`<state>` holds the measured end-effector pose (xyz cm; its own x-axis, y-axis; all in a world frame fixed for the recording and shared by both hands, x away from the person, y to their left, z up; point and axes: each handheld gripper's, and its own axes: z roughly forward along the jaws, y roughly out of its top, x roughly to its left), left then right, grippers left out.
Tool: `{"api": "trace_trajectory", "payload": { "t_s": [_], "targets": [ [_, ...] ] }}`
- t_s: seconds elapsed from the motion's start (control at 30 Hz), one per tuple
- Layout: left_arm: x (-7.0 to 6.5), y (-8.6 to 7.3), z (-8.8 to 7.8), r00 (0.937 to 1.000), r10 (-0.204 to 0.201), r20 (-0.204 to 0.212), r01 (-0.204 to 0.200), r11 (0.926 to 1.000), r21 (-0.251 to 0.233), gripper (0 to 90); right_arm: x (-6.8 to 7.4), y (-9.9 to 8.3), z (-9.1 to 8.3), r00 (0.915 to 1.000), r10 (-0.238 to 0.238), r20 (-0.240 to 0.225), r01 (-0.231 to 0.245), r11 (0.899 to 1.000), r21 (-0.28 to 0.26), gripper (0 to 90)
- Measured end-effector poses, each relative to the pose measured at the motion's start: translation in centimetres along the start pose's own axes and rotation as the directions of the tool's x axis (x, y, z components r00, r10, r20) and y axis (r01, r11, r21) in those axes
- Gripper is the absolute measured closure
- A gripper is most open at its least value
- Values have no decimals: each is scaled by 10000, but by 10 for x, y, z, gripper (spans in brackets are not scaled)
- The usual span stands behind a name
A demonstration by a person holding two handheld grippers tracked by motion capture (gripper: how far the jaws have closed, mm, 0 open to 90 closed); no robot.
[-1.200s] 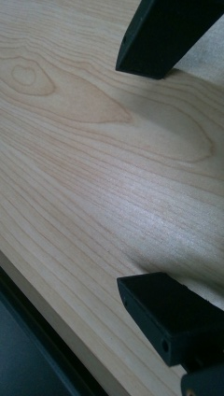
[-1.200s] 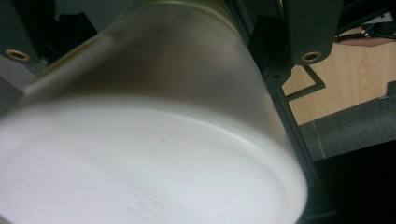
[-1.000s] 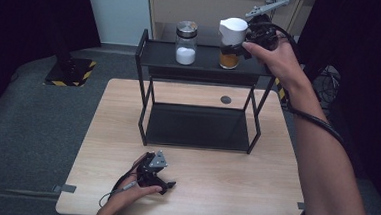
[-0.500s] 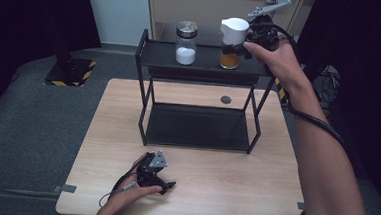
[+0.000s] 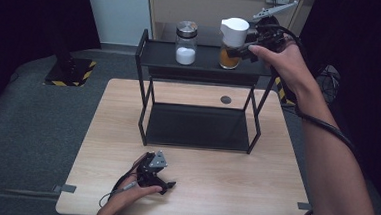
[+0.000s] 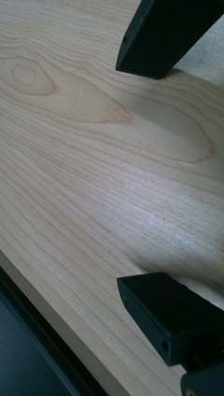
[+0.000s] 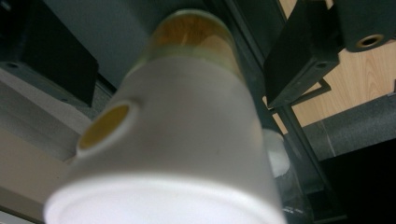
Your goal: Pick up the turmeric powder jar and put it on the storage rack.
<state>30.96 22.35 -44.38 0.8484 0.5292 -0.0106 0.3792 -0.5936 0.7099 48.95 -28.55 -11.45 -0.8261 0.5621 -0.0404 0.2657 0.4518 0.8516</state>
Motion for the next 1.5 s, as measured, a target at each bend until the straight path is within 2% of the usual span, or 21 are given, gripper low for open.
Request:
{"api": "trace_trajectory", "payload": {
  "t_s": [0.2,0.53,1.0,1.23,1.5],
  "targets": [
    [0,0,0,10000,-12,-13,12,10000,-3,0,8,-3,-14,9999,-47,155,47,10000,-27,32],
    [-1,0,0,10000,-13,-34,13,10000,4,0,23,-6,-29,9994,-188,278,187,9998,25,31],
    [-2,-1,0,9999,-99,-81,99,9999,-32,0,62,-21,-49,9981,-555,272,550,9983,196,32],
    [-2,-1,0,9999,-101,-82,101,9999,-35,0,82,-36,-48,9965,-829,82,824,9954,486,35],
    [-3,-1,0,9999,-107,-92,106,9999,-32,0,96,-62,-36,9972,-726,-188,739,9943,763,38]
  ]
}}
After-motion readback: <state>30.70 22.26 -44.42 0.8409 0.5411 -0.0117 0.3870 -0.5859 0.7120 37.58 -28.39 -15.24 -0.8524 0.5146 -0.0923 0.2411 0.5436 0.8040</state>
